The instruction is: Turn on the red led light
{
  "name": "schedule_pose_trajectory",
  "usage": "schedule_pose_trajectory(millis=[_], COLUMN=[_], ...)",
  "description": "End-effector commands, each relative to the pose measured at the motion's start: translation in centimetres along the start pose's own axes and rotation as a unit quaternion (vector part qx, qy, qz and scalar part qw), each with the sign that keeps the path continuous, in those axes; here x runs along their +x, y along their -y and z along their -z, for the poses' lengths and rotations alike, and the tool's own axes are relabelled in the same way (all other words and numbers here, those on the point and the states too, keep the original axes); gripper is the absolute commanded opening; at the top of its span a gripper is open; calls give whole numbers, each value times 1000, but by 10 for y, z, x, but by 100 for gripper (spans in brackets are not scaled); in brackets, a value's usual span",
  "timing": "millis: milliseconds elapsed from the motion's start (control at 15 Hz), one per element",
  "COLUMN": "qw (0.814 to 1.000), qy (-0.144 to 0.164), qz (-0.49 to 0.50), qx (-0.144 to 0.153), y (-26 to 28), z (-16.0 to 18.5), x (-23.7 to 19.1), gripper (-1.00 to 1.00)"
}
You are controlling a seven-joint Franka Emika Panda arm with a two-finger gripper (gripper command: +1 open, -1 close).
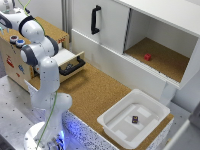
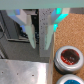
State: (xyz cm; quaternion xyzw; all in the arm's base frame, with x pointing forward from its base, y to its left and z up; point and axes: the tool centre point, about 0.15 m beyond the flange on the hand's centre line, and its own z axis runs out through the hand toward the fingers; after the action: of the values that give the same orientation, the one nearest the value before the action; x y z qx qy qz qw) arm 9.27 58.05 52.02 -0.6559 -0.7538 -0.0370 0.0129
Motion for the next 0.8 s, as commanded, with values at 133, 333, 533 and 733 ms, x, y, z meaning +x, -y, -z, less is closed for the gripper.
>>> schedule_pose_trajectory(millis=[133,333,533,733], qw=[995,995,995,995], qy=[104,102,97,93], qz=[-1,-6,-16,-15], qx=[-4,-19,-29,-20], y=[-36,-51,-65,-73], z=[-17,-23,-30,-41], x=[46,43,38,38], gripper=[-100,-100,-100,-100])
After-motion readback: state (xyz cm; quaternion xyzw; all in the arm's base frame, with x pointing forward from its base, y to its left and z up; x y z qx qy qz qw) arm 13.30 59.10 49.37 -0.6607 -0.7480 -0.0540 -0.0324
